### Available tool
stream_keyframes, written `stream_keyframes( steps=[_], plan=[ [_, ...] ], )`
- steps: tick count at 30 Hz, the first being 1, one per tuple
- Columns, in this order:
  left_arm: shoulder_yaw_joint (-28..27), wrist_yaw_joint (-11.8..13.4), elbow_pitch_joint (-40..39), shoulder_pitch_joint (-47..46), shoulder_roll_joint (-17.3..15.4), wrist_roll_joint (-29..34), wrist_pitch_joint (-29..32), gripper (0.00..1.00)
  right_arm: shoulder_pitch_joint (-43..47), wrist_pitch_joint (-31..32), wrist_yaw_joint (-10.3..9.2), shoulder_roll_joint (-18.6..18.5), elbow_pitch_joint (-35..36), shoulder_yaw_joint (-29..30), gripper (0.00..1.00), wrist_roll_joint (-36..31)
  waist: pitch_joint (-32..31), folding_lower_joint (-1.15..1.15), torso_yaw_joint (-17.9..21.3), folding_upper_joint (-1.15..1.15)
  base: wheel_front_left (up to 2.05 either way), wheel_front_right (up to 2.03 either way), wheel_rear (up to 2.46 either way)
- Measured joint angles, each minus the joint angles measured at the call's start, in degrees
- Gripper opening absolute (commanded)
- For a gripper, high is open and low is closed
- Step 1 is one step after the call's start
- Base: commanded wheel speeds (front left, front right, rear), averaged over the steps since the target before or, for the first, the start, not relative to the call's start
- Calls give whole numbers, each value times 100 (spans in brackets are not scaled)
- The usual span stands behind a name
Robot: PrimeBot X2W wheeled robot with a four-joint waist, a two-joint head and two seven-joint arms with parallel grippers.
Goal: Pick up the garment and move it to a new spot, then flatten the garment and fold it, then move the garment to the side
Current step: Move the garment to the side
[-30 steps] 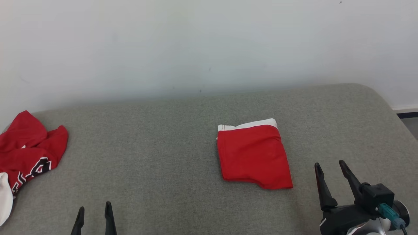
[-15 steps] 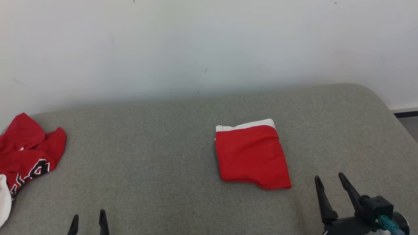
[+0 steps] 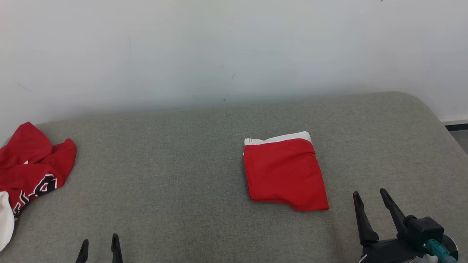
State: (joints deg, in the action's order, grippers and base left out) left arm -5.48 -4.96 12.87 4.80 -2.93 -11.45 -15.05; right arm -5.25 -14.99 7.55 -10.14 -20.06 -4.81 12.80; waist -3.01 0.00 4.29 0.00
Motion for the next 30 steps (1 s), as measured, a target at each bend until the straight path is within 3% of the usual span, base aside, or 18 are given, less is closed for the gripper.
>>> stream_keyframes(
  steps=[18,21,24,30],
  plan=[
    [77,18,-23,-8,1,3,0,100,-10,-12,0,52,-223,-15,100,46,82,0,-7,0,0,0,0],
    [93,22,-51,-8,0,-22,0,100,-268,270,0,15,-402,-175,100,187,145,0,-9,0,0,0,0],
    [129,13,-41,-15,0,-32,0,100,-710,935,0,-63,-603,-296,100,414,223,0,2,0,0,0,0],
    [298,25,-134,-155,0,-77,0,100,-1780,2956,-1,-222,-1160,-197,100,899,441,0,-51,0,0,0,0]
  ],
)
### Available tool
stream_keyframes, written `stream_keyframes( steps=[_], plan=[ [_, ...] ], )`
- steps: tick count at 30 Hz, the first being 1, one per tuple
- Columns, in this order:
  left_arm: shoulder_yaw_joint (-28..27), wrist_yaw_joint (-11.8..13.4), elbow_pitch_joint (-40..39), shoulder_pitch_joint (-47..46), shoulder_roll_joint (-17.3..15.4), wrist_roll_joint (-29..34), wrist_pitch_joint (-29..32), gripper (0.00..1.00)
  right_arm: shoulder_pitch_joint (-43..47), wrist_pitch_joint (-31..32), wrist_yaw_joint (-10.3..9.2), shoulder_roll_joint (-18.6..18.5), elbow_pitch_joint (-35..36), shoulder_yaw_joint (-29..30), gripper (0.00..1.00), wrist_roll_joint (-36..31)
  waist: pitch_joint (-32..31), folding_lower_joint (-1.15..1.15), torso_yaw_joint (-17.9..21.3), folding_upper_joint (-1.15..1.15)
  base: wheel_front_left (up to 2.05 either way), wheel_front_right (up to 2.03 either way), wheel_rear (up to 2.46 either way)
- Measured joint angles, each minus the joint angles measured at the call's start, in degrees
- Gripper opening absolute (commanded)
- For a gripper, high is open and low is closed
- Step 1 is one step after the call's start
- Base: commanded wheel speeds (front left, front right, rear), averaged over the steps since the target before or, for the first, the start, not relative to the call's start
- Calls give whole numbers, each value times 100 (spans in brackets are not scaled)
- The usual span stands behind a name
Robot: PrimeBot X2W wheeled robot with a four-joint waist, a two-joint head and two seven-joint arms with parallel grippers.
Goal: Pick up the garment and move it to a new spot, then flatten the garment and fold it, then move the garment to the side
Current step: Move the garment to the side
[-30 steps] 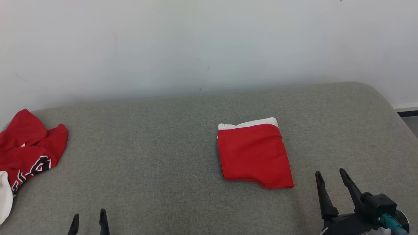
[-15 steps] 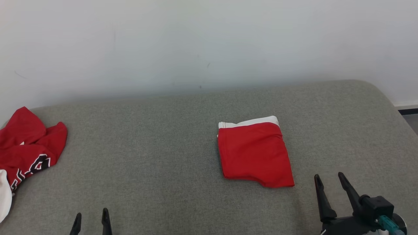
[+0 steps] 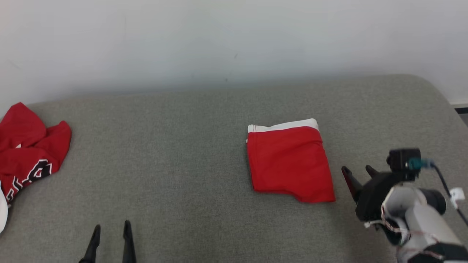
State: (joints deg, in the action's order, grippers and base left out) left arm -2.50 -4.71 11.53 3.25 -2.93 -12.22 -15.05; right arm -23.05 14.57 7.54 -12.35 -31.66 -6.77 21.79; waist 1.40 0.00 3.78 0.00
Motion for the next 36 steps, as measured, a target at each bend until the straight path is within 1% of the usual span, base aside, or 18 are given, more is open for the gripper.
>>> stream_keyframes(
  steps=[5,9,16,20,23,24,25,26,27,32,36],
  plan=[
    [170,0,-56,-194,2,2,0,100,-834,1343,0,-46,-453,145,100,192,247,0,-160,0,0,0,0],
    [258,1,-125,-291,2,2,0,100,-1198,2024,0,-34,-872,364,100,83,449,1,-353,0,0,0,0],
    [392,19,-188,-390,1,-16,0,100,-1429,2469,0,86,-1200,757,100,-141,733,1,-754,-1,0,0,0],
    [432,19,-190,-432,2,-48,0,100,-1466,2540,0,121,-1269,999,100,-240,870,0,-955,0,0,0,0],
    [439,19,-220,-454,2,-48,0,100,-1523,2653,0,118,-1280,1046,100,-415,979,0,-1056,0,0,0,0],
    [439,24,-232,-456,2,-48,0,100,-1551,2691,0,108,-1278,1048,95,-492,1014,0,-1079,0,0,0,0],
    [446,26,-247,-459,1,-48,0,100,-1572,2733,0,87,-1263,1032,48,-572,1048,-1,-1098,0,0,0,0],
    [454,34,-264,-461,1,-48,0,100,-1588,2764,0,54,-1234,1007,31,-648,1079,-1,-1111,0,0,0,0],
    [467,34,-275,-469,1,-48,1,100,-1600,2786,1,14,-1200,962,0,-748,1107,-1,-1118,0,0,0,0],
    [553,32,-367,-498,2,-57,1,100,-1595,2830,9,-194,-909,625,0,-1100,1160,0,-1020,0,0,0,0],
    [625,18,-467,-528,2,-54,1,100,-1505,2929,2,-610,-600,225,0,-1226,1163,0,-830,0,0,0,0]
  ],
)
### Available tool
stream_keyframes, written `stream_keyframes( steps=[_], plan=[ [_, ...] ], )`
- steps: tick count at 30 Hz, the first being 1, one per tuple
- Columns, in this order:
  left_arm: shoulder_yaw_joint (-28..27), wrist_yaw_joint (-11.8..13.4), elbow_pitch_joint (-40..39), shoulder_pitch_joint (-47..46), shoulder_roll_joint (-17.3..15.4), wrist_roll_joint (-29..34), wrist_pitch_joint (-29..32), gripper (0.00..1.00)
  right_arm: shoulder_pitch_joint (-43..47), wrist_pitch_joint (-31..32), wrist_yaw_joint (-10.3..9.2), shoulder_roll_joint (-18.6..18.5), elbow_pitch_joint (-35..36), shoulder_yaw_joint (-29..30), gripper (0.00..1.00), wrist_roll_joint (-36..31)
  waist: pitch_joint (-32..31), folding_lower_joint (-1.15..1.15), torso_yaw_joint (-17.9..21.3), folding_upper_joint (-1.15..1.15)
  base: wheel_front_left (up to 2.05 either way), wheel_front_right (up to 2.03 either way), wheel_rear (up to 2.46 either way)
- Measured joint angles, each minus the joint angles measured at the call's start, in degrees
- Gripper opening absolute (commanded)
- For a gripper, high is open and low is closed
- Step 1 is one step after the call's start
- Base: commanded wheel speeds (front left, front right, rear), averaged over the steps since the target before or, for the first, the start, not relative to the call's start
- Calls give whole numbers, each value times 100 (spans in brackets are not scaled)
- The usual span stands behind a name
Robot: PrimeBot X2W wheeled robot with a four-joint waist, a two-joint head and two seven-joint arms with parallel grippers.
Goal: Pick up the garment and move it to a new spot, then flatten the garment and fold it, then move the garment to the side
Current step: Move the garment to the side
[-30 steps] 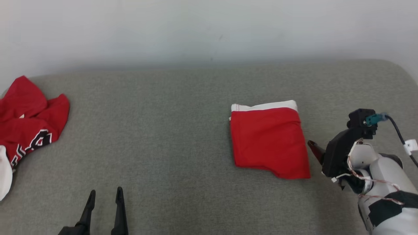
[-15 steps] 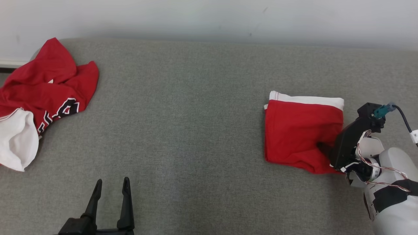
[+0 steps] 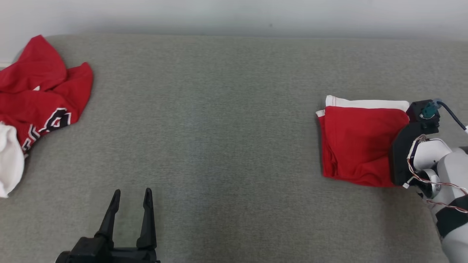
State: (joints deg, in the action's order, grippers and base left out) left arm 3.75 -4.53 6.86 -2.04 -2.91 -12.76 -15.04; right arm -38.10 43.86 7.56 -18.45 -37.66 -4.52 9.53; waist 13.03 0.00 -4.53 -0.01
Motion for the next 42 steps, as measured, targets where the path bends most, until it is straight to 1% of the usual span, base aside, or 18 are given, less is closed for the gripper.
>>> stream_keyframes(
  steps=[3,6,8,11,15,19,24,28,33,34,38,42],
  plan=[
    [13,-3,-136,-38,1,43,-1,100,54,-7,0,-358,357,-480,0,-71,15,0,189,0,0,0,0],
    [-13,-42,-272,-80,1,142,-1,100,73,-54,0,-727,661,-843,0,-37,51,0,416,0,0,0,0],
    [-2,-60,-358,-151,1,234,-1,100,101,-158,0,-932,803,-950,0,31,87,0,581,0,0,0,0],
    [10,-114,-464,-239,2,338,-1,100,142,-379,0,-1127,903,-1017,0,89,157,0,844,0,0,0,0],
    [141,-202,-565,-374,-18,472,-1,100,170,-861,0,-1373,824,-1092,0,43,276,0,1193,0,0,0,0],
    [310,-242,-668,-481,-104,587,0,100,64,-1490,0,-1481,531,-1090,0,-56,455,0,1475,0,0,0,0],
    [575,-258,-849,-558,-253,683,-1,100,-219,-2296,0,-1519,115,-976,0,-302,789,1,1683,0,0,0,0],
    [690,-260,-1016,-686,-381,709,-1,100,-444,-2838,0,-1572,-210,-616,0,-463,1079,1,1789,0,0,0,0],
    [760,-261,-1103,-739,-501,714,-1,100,-615,-3354,0,-1603,-717,-237,0,-599,1393,1,1869,0,0,0,0],
    [760,-261,-1103,-739,-501,714,-1,100,-615,-3354,0,-1603,-717,-237,0,-599,1393,1,1869,0,0,0,0],
    [776,-263,-1206,-749,-606,727,-1,100,-753,-3862,0,-1647,-911,-4,0,-698,1566,0,1914,0,0,0,0],
    [740,-255,-1350,-746,-713,767,-1,100,-893,-4153,0,-1446,-999,-98,0,-702,1682,1,1984,0,0,0,0]
  ],
)
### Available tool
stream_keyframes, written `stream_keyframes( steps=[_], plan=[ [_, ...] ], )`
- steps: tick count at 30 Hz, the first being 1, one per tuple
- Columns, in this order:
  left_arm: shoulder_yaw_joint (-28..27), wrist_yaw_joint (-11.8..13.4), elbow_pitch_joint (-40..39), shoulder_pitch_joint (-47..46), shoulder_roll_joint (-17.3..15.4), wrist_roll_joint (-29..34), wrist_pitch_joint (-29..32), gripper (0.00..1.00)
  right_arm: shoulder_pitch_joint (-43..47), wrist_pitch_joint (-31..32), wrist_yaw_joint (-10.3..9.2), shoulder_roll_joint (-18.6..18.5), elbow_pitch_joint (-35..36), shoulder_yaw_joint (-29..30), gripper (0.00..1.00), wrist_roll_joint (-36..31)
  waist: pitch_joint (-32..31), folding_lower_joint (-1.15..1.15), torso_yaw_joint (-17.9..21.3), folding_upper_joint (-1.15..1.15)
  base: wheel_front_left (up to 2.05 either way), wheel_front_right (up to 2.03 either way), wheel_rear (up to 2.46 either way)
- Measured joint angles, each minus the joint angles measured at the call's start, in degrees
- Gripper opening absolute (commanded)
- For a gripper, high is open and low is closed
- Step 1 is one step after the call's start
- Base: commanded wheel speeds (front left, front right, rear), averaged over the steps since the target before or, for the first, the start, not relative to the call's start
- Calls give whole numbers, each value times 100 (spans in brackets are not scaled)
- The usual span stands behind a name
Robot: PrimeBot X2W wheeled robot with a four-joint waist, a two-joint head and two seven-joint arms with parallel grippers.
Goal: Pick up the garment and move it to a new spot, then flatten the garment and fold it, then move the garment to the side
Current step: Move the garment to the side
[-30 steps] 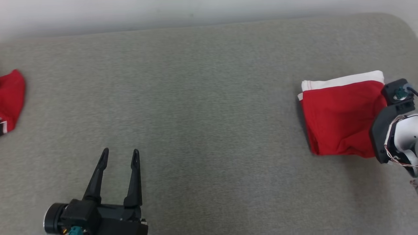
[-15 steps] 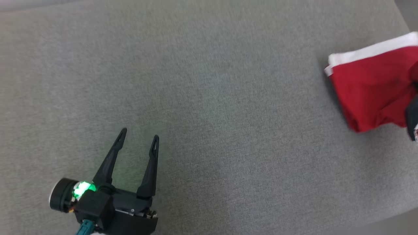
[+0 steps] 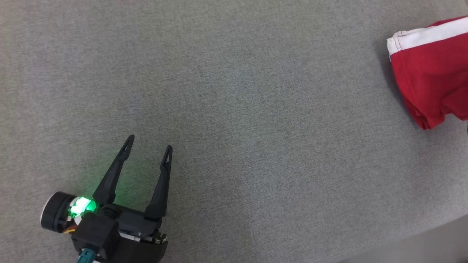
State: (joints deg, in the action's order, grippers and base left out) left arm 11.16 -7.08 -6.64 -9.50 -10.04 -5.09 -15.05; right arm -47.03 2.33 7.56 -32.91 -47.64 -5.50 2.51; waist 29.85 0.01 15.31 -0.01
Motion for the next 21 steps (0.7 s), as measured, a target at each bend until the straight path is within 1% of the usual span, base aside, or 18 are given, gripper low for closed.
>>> stream_keyframes(
  steps=[5,10,11,12,13,14,21],
  plan=[
    [10,26,-62,8,-40,5,10,100,-118,-162,0,43,-127,33,0,-226,103,0,85,0,0,0,0],
    [22,53,-26,5,-38,-3,11,100,-151,-389,0,45,-76,354,0,-497,68,-1,68,1,0,0,0],
    [29,54,-10,3,-34,-10,11,100,-150,-389,0,46,-66,415,15,-579,52,-1,64,1,0,0,0],
    [33,55,7,1,-33,-21,11,100,-142,-390,0,63,-51,457,40,-638,34,-1,59,0,0,0,0],
    [35,59,20,-1,-31,-26,11,100,-133,-392,0,101,-23,508,85,-690,15,-1,54,0,0,0,0],
    [36,62,32,-2,-29,-40,10,100,-120,-408,0,148,20,570,100,-737,-7,-1,48,0,0,0,0],
    [69,103,156,-9,29,-98,8,100,130,-383,0,314,252,1054,100,-1053,-207,-1,3,0,0,0,0]
  ],
)
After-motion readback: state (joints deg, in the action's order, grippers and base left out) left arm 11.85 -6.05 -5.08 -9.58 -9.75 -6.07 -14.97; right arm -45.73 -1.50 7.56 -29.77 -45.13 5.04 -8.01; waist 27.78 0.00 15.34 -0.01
